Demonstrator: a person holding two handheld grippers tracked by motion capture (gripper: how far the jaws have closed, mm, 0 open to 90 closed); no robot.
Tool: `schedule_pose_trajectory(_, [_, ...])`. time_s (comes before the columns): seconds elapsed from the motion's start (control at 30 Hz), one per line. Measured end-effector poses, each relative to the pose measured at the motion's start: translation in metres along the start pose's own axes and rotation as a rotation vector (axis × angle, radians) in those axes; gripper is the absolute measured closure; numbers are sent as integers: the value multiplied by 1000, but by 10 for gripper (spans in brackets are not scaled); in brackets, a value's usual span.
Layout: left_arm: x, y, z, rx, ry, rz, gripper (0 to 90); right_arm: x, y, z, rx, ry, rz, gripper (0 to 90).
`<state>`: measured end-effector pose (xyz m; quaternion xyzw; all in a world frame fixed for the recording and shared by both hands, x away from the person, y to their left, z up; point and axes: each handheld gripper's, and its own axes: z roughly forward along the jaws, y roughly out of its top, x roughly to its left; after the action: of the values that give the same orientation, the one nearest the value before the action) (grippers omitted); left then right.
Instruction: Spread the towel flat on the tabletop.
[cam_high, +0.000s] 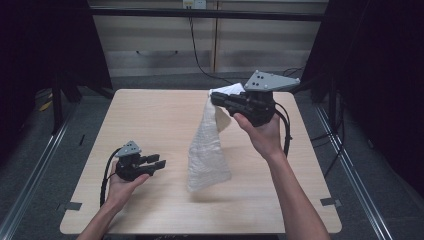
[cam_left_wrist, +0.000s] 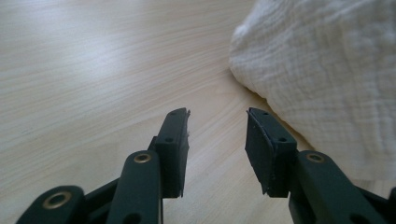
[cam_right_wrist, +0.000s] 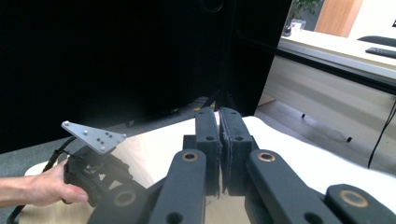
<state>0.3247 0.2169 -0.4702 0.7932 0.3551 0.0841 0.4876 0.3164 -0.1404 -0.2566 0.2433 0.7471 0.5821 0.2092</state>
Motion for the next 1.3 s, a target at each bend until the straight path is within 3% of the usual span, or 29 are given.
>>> schedule_pose_trajectory(0.13, [-1, 0, -1, -5, -2, -3, 580, -10, -18, 5, 37, -22, 30, 875])
schedule_pose_trajectory(0.27, [-6, 0, 4, 15, -11, 15, 573, -28, -61, 23, 117, -41, 103, 875])
schedule_pose_trajectory(0.47, [-13, 1, 6, 21, -32, 34, 549, -41, -128, 54, 252, -41, 183, 875])
schedule_pose_trajectory(0.6, [-19, 3, 8, 28, -30, 43, 498, -44, -161, 68, 298, -28, 237, 874])
schedule_pose_trajectory(0.7, [-24, 3, 10, 34, -49, 49, 466, -46, -174, 70, 306, -27, 266, 874])
schedule_pose_trajectory(0.73, [-31, 3, 13, 49, -73, 71, 457, -47, -186, 73, 327, -24, 286, 874])
schedule_pose_trajectory(0.87, [-45, 0, 24, 98, -102, 103, 435, -46, -200, 78, 356, -17, 289, 873])
schedule_pose_trajectory(0.97, [-49, -6, 32, 137, -90, 120, 422, -45, -210, 82, 373, -7, 304, 873])
schedule_pose_trajectory(1.13, [-42, -11, 40, 154, -47, 81, 389, -39, -225, 88, 417, 17, 295, 873])
schedule_pose_trajectory(1.2, [-39, -12, 44, 153, -53, 56, 394, -37, -230, 91, 426, 28, 294, 873])
schedule_pose_trajectory(1.27, [-37, -12, 47, 154, -57, 57, 477, -35, -233, 92, 436, 32, 288, 873])
schedule_pose_trajectory(1.3, [-36, -12, 48, 164, -60, 39, 528, -34, -235, 93, 444, 35, 289, 873])
